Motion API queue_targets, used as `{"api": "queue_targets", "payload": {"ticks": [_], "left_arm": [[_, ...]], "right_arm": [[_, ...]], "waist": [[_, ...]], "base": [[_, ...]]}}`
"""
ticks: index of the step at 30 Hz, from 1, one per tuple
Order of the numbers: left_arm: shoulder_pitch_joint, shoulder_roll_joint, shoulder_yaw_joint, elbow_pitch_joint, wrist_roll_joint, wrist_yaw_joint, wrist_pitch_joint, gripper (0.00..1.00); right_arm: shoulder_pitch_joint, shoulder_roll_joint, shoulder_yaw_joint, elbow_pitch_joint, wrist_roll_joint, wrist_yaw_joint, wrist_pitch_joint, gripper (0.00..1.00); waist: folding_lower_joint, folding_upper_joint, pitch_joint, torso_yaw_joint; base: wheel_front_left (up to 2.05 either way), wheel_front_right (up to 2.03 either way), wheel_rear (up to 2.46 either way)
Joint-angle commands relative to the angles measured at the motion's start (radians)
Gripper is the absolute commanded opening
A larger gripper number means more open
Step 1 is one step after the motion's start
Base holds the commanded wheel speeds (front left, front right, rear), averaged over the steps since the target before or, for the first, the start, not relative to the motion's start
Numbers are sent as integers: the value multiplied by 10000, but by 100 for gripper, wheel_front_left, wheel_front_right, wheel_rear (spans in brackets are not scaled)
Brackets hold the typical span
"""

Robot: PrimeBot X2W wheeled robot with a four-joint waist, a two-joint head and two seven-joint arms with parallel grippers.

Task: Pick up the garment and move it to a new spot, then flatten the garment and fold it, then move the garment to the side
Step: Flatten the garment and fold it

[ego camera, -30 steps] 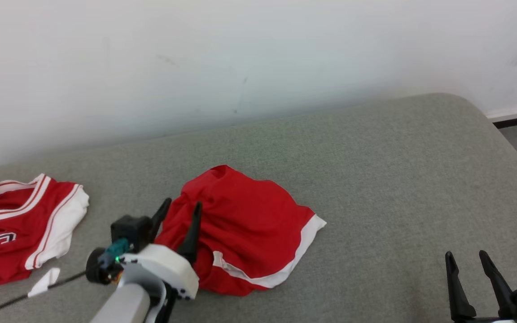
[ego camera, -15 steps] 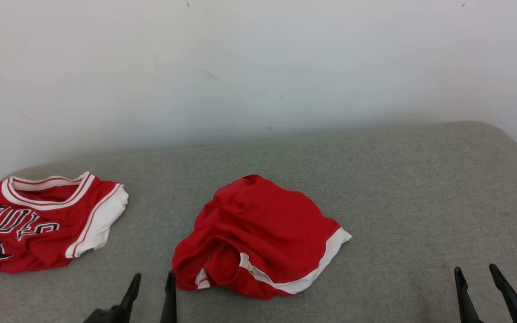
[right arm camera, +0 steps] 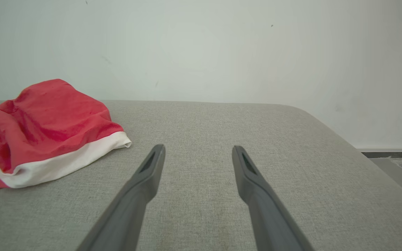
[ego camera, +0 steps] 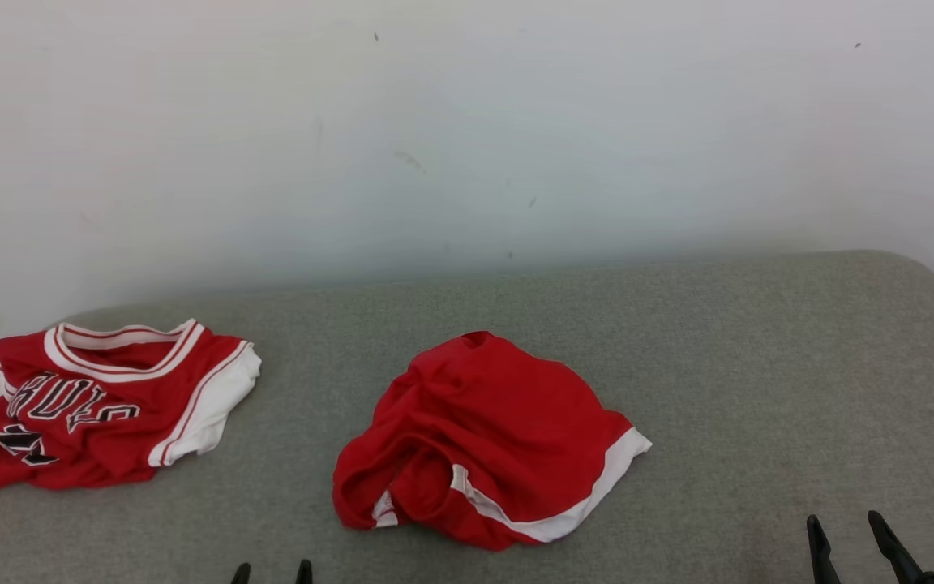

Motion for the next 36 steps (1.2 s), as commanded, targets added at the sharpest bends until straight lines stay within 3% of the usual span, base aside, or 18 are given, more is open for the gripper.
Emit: {"api": "queue_targets", "payload": {"ticks": [1, 10, 21, 29, 36], "left_arm": [[112, -16, 112, 0, 116, -74, -3, 100], [78, -86, 459, -62, 325, -356, -3, 100], [-79, -90, 304, -127, 76, -367, -3, 100], [-1053, -89, -663, -280, 217, -690, -3, 100], [-2734, -73, -1841, 1737, -15, -836, 1, 100]], "right_arm": [[76, 9, 31, 70, -6, 1, 8, 100], [-15, 34, 231, 164, 171, 1, 8, 100], [-106, 81, 266, 169, 217, 1, 8, 100], [-413, 10, 455, 23, 311, 1, 8, 100], [-685, 13, 664, 19, 406, 1, 8, 100]], "waist": [[0, 0, -21, 13], [0, 0, -31, 30], [0, 0, 31, -25], [0, 0, 210, -310], [0, 0, 436, -1010]], "base": [[0, 0, 0], [0, 0, 0], [0, 0, 0], [0, 0, 0], [0, 0, 0]]}}
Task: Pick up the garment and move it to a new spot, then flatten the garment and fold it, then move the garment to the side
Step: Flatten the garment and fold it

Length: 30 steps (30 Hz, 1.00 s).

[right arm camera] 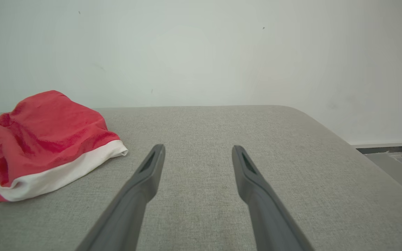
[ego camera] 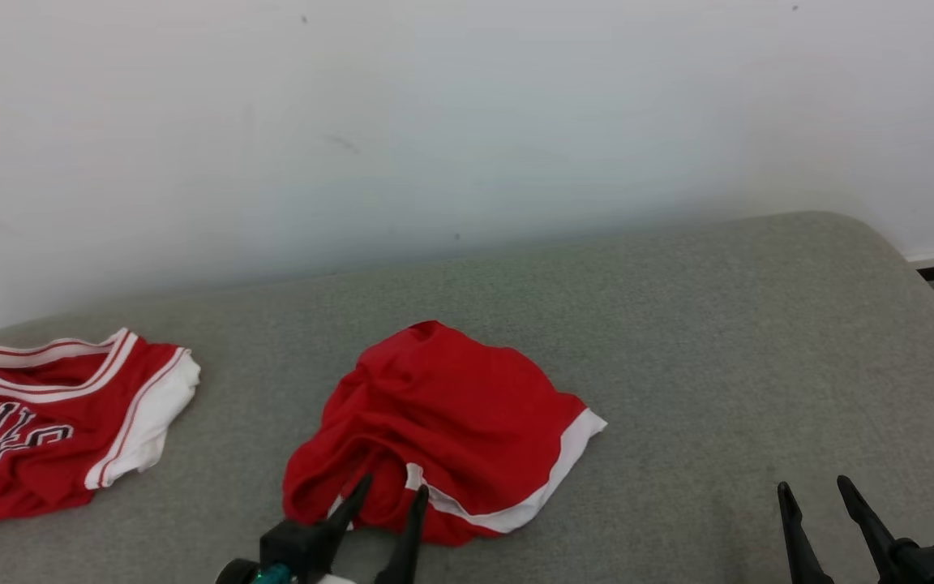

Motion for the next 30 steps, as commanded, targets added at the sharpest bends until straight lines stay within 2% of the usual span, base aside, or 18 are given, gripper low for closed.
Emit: {"api": "queue_targets", "payload": {"ticks": [1, 8, 14, 20, 21, 22, 23, 24, 30], "left_arm": [[-222, 60, 4, 217, -90, 75, 86, 100], [-1354, 86, -19, 2096, -323, 564, 1039, 100], [-1859, 306, 295, 2917, -395, 1069, 1329, 100], [-2017, 282, 296, 3315, -621, 933, 1525, 100], [-2024, 262, 246, 3366, -650, 863, 1569, 76], [-2040, 251, 209, 3390, -663, 830, 1574, 39], [-2042, 242, 171, 3410, -699, 769, 1586, 23], [-2036, 228, 98, 3425, -706, 696, 1602, 0], [-2050, 159, -270, 3305, -807, 427, 1486, 0]], "right_arm": [[-79, -53, 2, 33, 15, 1, 8, 100], [-39, 6, -48, 73, 72, 1, 9, 100], [-36, 1, -153, 29, 103, 1, 10, 100], [3, 63, -207, 11, 84, 1, 9, 100], [19, 72, -224, 11, 78, 1, 9, 100], [31, 87, -240, 16, 73, 1, 9, 100], [33, 103, -249, 22, 68, 1, 9, 100], [27, 114, -252, 28, 61, 1, 9, 100], [42, 99, -281, -4, 40, 1, 9, 100]], "waist": [[0, 0, 112, -275], [0, 0, 335, -1056], [0, 0, 442, -1453], [0, 0, 463, -1540], [0, 0, 460, -1533], [0, 0, 459, -1520], [0, 0, 458, -1504], [0, 0, 455, -1484], [0, 0, 452, -1156]], "base": [[0, 0, 0], [0, 0, 0], [0, 0, 0], [0, 0, 0], [0, 0, 0], [0, 0, 0], [0, 0, 0], [0, 0, 0], [0, 0, 0]]}}
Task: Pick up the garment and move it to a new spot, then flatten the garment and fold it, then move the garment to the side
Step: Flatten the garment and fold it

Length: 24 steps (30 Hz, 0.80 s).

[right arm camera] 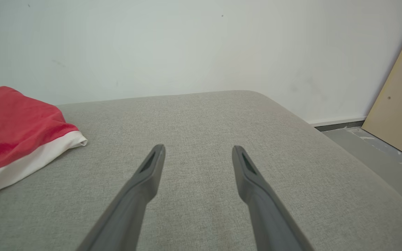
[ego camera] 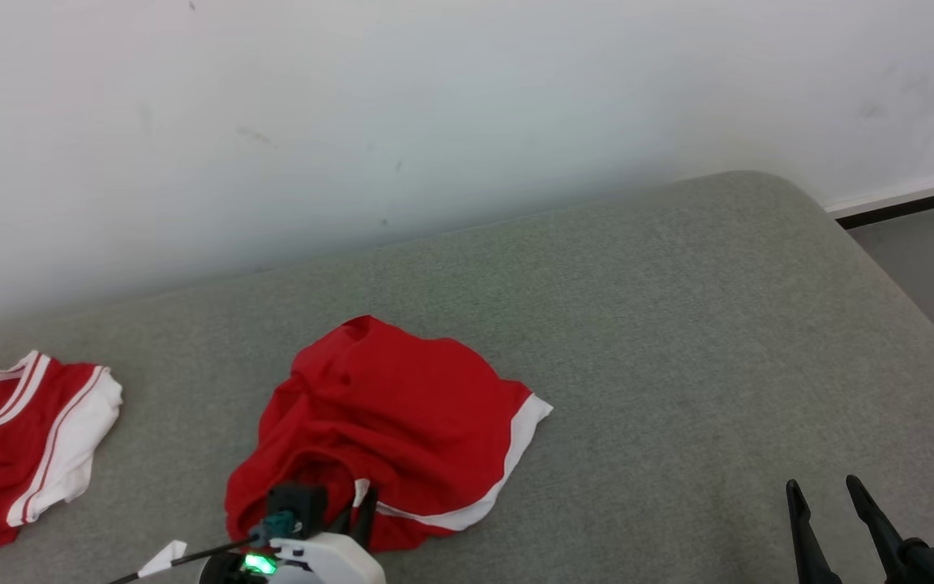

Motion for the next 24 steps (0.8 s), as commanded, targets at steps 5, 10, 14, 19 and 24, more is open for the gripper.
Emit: {"api": "queue_targets", "payload": {"ticks": [5, 10, 14, 19, 24], "left_arm": [[203, -40, -329, -499, -201, -122, -239, 0], [584, -64, -518, -1246, -416, -152, -420, 0], [933, -45, -655, -1817, -548, -195, -448, 0], [1191, 38, -773, -2288, -617, -257, -523, 0], [1113, -9, -992, -2365, -721, -332, -638, 0]], "right_arm": [[16, -126, 13, 14, 38, 1, 9, 100], [-460, -426, 480, 112, 406, 1, 9, 100], [-1259, -1012, 1356, 542, 857, 1, 250, 100], [-2433, -1678, 2515, 1078, 1850, -1, 1451, 100], [-3357, -2115, 3932, 1517, 3121, -4, 2529, 100]], "waist": [[0, 0, 11, 618], [0, 0, 87, 1305], [0, 0, 184, 1926], [0, 0, 510, 2718], [0, 0, 929, 3387]], "base": [[0, 0, 0], [0, 0, 0], [0, 0, 0], [0, 0, 0], [0, 0, 0]]}}
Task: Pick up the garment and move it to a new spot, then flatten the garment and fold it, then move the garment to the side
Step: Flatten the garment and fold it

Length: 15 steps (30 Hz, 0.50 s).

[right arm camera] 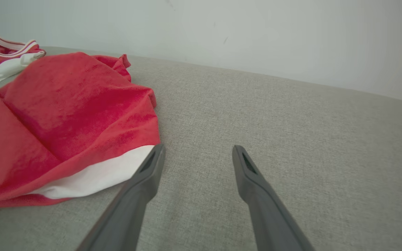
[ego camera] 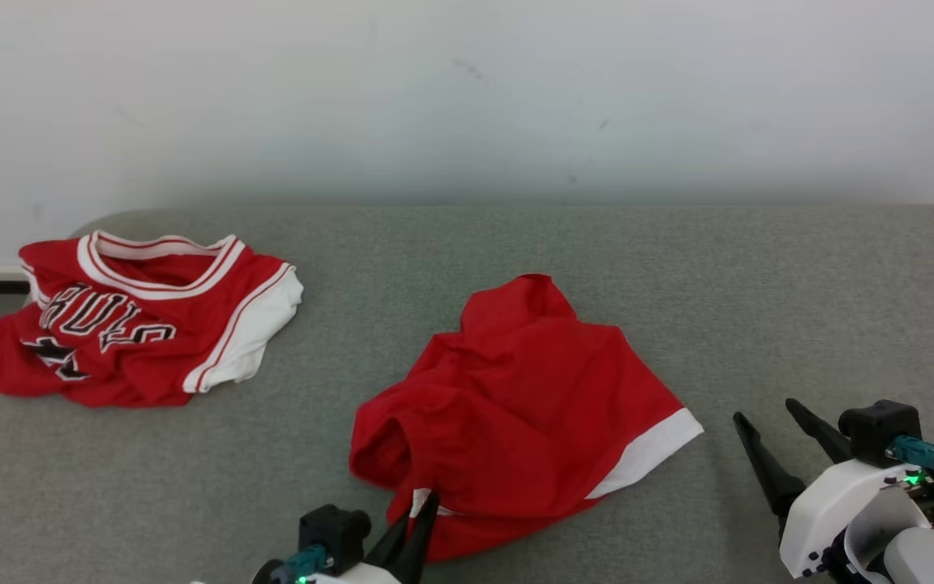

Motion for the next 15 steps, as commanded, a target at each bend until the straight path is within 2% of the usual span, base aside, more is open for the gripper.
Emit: {"api": "queue_targets", "payload": {"ticks": [1, 7, 15], "left_arm": [[-18, 24, -52, 8, -128, -19, -132, 0], [-132, -15, -150, 248, -321, 106, -394, 0], [-114, 102, -21, 518, -440, 257, -617, 0]], "right_arm": [[-198, -96, 320, 120, 384, -10, 157, 100], [-528, -375, 1497, 340, 1585, -13, 225, 100], [-524, -497, 2594, 549, 2435, -13, -273, 100]], "waist": [[0, 0, 379, 481], [0, 0, 556, 966], [0, 0, 519, 1035]], "base": [[0, 0, 0], [0, 0, 0], [0, 0, 0]]}}
